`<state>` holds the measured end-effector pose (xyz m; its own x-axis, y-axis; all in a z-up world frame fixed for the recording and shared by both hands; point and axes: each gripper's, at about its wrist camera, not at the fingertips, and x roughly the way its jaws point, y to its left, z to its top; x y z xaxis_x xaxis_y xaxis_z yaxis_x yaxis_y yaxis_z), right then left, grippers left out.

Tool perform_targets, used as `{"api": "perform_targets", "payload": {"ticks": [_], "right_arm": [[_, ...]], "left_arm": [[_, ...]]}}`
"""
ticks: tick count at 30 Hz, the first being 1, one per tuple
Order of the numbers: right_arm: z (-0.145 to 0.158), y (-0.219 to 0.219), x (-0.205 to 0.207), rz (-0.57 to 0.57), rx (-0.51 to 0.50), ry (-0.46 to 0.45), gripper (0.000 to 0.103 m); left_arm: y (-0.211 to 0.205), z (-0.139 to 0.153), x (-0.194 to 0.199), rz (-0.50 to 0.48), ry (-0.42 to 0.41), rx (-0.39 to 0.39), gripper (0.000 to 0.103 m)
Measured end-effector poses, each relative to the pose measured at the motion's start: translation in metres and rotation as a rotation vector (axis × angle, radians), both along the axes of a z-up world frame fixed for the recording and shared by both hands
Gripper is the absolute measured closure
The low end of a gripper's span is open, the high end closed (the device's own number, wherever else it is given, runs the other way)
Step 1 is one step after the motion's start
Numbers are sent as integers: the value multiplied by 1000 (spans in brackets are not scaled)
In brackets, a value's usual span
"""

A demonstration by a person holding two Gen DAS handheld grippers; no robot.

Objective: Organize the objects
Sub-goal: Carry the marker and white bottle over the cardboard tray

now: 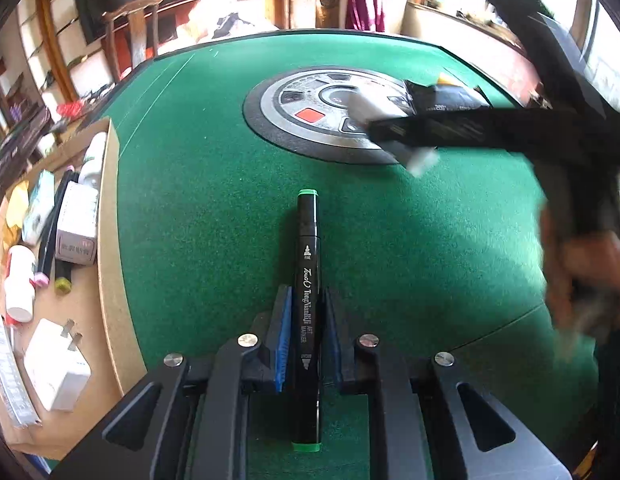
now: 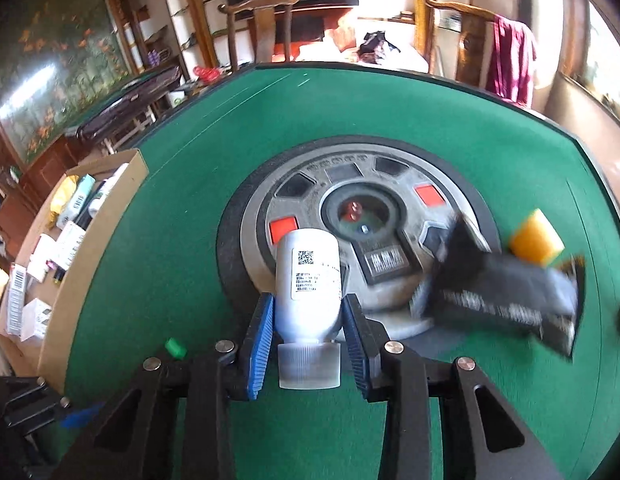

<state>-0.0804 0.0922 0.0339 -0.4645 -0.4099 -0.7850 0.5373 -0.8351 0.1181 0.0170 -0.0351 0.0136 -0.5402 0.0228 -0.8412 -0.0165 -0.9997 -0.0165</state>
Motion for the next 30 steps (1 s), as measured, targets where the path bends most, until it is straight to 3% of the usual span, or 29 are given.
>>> {"api": "perform_targets", "payload": {"ticks": [9, 17, 30], "right_arm": [[5, 29, 60, -50, -96, -3, 66], [9, 22, 70, -8, -92, 34, 66], [15, 19, 85, -3, -126, 57, 66]], "left_arm": [[-3, -1, 0, 23, 29, 9, 89], [-17, 15, 11, 96, 88, 28, 89], [-22, 37, 34, 132, 196, 17, 89]]}}
